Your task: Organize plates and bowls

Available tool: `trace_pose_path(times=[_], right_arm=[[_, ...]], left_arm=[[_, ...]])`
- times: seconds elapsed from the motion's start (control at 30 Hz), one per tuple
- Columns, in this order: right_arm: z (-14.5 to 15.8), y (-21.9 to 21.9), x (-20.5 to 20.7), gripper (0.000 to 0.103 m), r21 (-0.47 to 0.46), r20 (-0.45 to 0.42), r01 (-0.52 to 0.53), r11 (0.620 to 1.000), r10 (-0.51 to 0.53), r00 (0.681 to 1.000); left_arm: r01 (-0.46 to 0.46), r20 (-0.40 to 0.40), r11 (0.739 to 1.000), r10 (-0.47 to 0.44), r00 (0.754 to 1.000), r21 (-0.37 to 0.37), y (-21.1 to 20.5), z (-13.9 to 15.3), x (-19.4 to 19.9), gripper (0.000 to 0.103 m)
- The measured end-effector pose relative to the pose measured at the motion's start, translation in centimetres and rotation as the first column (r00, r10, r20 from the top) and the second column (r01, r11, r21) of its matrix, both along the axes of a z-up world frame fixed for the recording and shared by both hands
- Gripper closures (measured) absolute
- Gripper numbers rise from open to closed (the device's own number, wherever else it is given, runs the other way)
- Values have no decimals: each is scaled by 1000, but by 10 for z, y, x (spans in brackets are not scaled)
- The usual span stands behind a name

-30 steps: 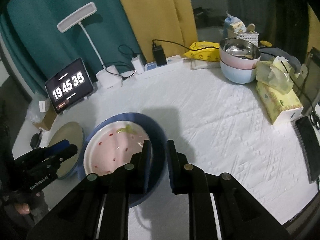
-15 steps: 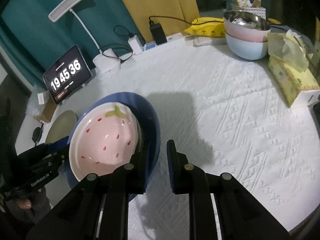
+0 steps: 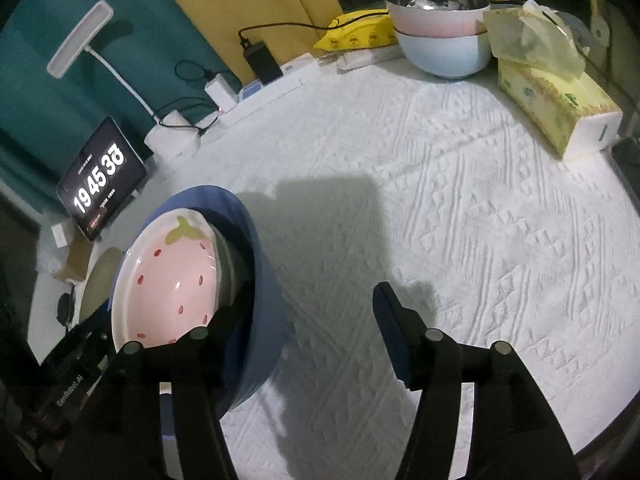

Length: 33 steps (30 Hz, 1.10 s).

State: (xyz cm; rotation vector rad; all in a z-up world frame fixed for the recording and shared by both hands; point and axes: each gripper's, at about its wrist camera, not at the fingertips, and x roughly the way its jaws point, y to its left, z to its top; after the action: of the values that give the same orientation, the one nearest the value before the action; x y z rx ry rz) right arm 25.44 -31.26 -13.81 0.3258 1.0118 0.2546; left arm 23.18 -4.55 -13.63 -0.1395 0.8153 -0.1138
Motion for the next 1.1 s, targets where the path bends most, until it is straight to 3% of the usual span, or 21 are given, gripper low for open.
trace_pose_path(times=[0.07, 0.17, 0.27, 0.4, 0.5, 0.67, 1.1], right_arm=[[0, 0, -4, 42, -1, 21, 18, 1000, -18, 1000], [1, 1, -7, 52, 28, 36, 11, 1000, -12, 999], [5, 7, -10, 67, 31, 60, -6, 999, 4, 998], [9, 15, -14, 92, 37, 83, -31, 999, 28, 996], [11, 21, -16, 94, -5, 101, -31, 1000, 31, 994], [12, 21, -18, 94, -13, 100, -31, 999, 32, 994], [37, 29, -27, 94, -27, 157, -28, 999, 32, 987]], left_arm=[[2, 29, 1000, -2, 1000, 16, -4, 0, -5, 60], [6, 52, 1000, -7, 999, 20, -7, 0, -8, 69], [18, 70, 999, -20, 997, 32, -14, 1, -10, 83], [21, 80, 999, -24, 996, 40, -19, 4, -11, 89], [25, 85, 999, -28, 996, 41, -19, 5, -12, 89], [29, 99, 997, -35, 994, 67, -23, 6, -16, 90], [22, 140, 999, -28, 990, 46, -15, 26, -28, 90]])
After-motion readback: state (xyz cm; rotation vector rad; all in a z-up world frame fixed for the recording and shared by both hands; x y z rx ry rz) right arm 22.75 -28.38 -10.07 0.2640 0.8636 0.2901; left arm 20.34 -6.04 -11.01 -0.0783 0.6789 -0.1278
